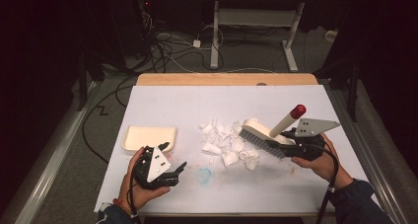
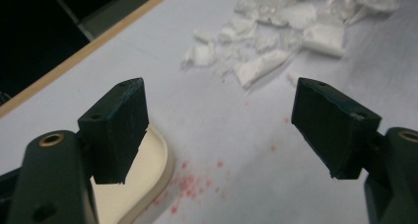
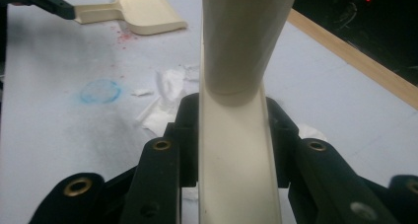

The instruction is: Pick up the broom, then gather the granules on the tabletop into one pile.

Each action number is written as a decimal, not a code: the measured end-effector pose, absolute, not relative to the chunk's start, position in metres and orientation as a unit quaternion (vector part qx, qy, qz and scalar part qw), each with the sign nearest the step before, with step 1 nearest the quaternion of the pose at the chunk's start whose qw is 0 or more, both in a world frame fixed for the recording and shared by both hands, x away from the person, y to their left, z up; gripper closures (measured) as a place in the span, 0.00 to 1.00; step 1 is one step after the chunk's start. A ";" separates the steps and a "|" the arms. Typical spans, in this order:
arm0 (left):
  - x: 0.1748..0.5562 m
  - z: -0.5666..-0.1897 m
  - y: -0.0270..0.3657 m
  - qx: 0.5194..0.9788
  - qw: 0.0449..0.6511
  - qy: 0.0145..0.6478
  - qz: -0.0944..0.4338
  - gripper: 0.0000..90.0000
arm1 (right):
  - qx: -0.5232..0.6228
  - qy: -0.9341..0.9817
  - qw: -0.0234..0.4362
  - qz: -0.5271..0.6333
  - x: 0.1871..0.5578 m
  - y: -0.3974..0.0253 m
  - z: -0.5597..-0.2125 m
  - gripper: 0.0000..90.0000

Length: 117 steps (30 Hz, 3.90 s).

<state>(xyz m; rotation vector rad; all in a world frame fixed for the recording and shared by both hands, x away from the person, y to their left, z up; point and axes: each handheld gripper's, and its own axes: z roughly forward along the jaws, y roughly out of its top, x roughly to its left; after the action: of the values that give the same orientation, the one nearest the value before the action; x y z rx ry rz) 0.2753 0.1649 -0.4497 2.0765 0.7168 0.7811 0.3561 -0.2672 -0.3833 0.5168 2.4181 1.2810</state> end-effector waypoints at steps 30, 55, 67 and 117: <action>0.259 -0.479 0.189 0.832 0.349 0.323 0.285 0.22 | 0.295 0.842 0.291 0.346 0.425 -0.286 -0.409 0.76; 0.262 -0.481 0.183 0.844 0.338 0.311 0.276 0.21 | 0.253 0.867 0.276 0.328 0.407 -0.246 -0.429 0.75; 0.261 -0.480 0.183 0.845 0.340 0.313 0.270 0.21 | 0.197 0.881 0.252 0.349 0.376 -0.211 -0.422 0.75; 0.263 -0.482 0.177 0.851 0.337 0.305 0.263 0.21 | 0.212 0.881 0.212 0.365 0.326 -0.235 -0.423 0.76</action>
<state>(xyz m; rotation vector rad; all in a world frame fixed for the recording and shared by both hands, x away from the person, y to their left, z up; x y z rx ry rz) 0.2634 0.1774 -0.4817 2.2173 0.7954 0.6864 0.3258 -0.2348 -0.4230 0.5885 2.4484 1.0146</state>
